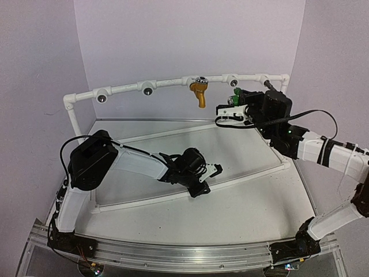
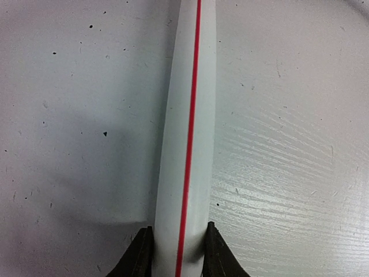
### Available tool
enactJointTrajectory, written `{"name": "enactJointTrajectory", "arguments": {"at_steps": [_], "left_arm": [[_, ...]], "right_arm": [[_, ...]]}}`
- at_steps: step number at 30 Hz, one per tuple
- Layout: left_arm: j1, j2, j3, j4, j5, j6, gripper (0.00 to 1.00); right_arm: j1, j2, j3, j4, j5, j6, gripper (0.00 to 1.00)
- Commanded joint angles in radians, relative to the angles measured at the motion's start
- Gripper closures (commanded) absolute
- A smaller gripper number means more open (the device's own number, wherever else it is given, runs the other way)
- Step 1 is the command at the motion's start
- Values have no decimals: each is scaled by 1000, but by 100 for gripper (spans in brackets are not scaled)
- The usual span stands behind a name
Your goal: Install the water faucets
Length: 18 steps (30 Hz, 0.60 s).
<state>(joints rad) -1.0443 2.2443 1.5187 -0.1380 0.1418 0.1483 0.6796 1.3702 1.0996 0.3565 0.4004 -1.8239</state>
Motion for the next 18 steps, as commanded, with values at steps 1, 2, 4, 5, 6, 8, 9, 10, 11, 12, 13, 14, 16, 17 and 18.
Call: {"name": "enactJointTrajectory", "arguments": {"at_steps": [1,2,4,5,6,8,9,10,11,12,13,14,16,17,18], "left_arm": [[-2,21,-55,-34,8,-44,96],[-2,18,-58,-34,10,-44,97],[-2,10,-68,-32,13,-44,99],[-2,5,-71,-30,15,-44,99],[-2,3,-73,-29,20,-44,99],[-3,2,-77,-28,27,-43,100],[-3,1,-78,-28,30,-41,100],[-3,1,-78,-28,30,-40,100],[-3,1,-78,-27,31,-38,100],[-4,1,-80,-27,32,-36,100],[-5,1,-80,-27,32,-36,100],[-5,1,-80,-27,33,-36,100],[-8,1,-80,-27,34,-33,100],[-10,2,-80,-27,35,-31,100],[-12,2,-80,-27,35,-30,100]], "right_arm": [[-37,31,12,215,-62,-109,100],[-39,41,18,225,-68,-121,100],[-43,54,38,232,-81,-127,100],[-45,57,50,232,-90,-125,100],[-47,59,55,230,-97,-124,100],[-49,62,60,221,-114,-125,100],[-48,63,58,217,-119,-126,100],[-49,63,55,216,-122,-128,100],[-48,64,53,216,-121,-128,100],[-48,64,53,220,-117,-122,100],[-48,63,55,221,-113,-108,100],[-49,63,58,222,-108,-94,100],[-48,66,62,222,-102,-89,100],[-48,69,65,221,-97,-89,100],[-48,74,68,221,-93,-90,100]]}}
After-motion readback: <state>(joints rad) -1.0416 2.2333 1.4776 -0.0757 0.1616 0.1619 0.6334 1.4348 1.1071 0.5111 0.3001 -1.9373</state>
